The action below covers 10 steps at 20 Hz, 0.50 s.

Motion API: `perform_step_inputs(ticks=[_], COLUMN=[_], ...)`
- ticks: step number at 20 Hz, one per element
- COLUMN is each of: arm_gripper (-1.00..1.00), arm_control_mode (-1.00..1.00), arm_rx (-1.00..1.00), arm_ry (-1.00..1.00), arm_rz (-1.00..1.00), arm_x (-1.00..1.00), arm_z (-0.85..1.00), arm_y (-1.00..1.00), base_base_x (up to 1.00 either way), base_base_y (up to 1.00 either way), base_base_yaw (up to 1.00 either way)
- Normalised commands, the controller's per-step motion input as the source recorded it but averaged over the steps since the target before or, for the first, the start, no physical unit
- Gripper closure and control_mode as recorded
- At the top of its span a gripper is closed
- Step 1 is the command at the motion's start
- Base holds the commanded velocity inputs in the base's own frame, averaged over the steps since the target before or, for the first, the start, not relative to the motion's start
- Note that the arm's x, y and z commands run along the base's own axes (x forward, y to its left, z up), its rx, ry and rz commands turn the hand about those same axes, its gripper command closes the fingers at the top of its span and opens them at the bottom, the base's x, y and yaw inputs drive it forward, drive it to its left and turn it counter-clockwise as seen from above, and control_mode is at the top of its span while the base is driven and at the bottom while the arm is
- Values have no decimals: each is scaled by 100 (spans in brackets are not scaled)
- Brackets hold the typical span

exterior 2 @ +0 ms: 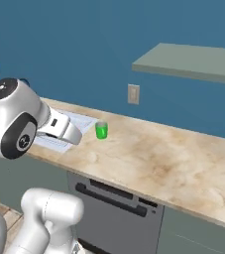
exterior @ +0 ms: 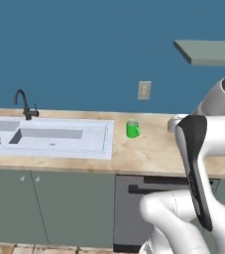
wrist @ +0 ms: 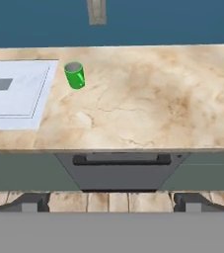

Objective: Clear the mugs and bowl far away from the sink.

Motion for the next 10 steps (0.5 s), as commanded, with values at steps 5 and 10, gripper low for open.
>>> perform_step_inputs(ticks=[5, 10], arm_gripper=[-100, -100], arm_control_mode=[100, 100], arm_rx=[0, 0], arm_ry=[0, 0], arm_rz=[0, 0], arm_x=[0, 0], arm_z=[0, 0], arm_y=[0, 0], base_base_x=[63, 81], base_base_y=[-16, 0], base_base_yaw=[26, 15])
